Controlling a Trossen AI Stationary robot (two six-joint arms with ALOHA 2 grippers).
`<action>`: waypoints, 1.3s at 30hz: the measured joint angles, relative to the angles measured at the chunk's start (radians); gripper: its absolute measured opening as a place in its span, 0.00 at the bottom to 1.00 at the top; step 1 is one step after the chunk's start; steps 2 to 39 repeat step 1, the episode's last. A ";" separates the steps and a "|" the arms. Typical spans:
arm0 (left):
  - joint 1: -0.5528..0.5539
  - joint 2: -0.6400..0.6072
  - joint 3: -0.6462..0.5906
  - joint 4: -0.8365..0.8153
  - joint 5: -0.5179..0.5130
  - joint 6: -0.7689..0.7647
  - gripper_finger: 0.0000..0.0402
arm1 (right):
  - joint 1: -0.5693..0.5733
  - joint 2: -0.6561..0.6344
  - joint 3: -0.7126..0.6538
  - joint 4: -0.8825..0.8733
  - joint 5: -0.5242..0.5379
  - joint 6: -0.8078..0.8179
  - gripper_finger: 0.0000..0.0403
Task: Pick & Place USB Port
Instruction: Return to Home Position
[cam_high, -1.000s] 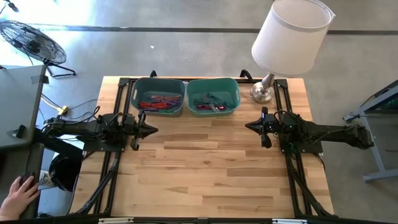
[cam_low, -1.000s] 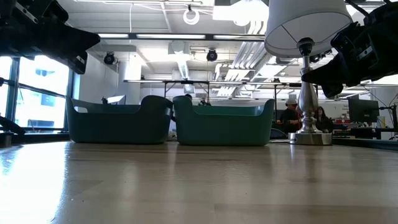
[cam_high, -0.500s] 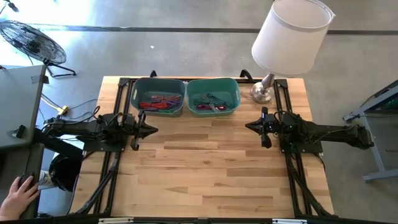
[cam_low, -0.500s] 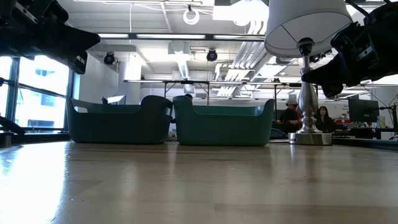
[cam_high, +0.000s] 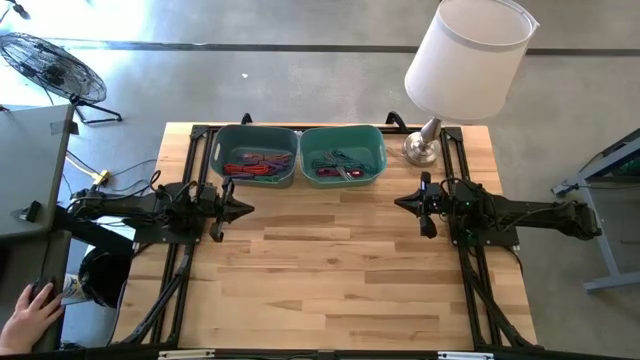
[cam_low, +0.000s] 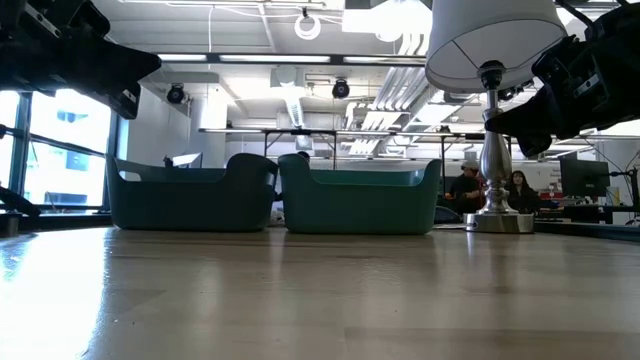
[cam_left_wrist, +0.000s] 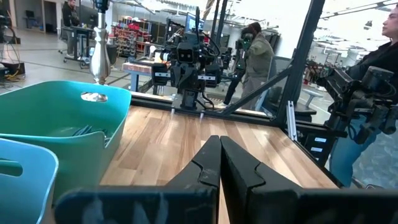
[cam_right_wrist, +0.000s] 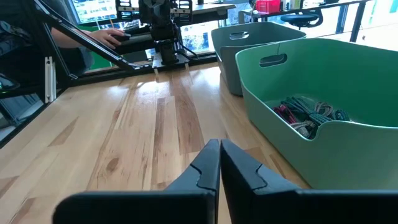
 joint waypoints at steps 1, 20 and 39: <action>0.000 0.000 0.000 0.000 0.000 0.000 0.00 | 0.000 0.000 0.000 0.000 0.000 0.000 0.01; 0.000 0.000 0.000 0.000 0.000 0.000 0.00 | 0.000 0.000 0.000 0.000 0.000 0.000 0.01; 0.000 0.000 0.000 0.000 0.000 0.000 0.00 | 0.000 0.000 0.000 0.000 0.000 0.000 0.01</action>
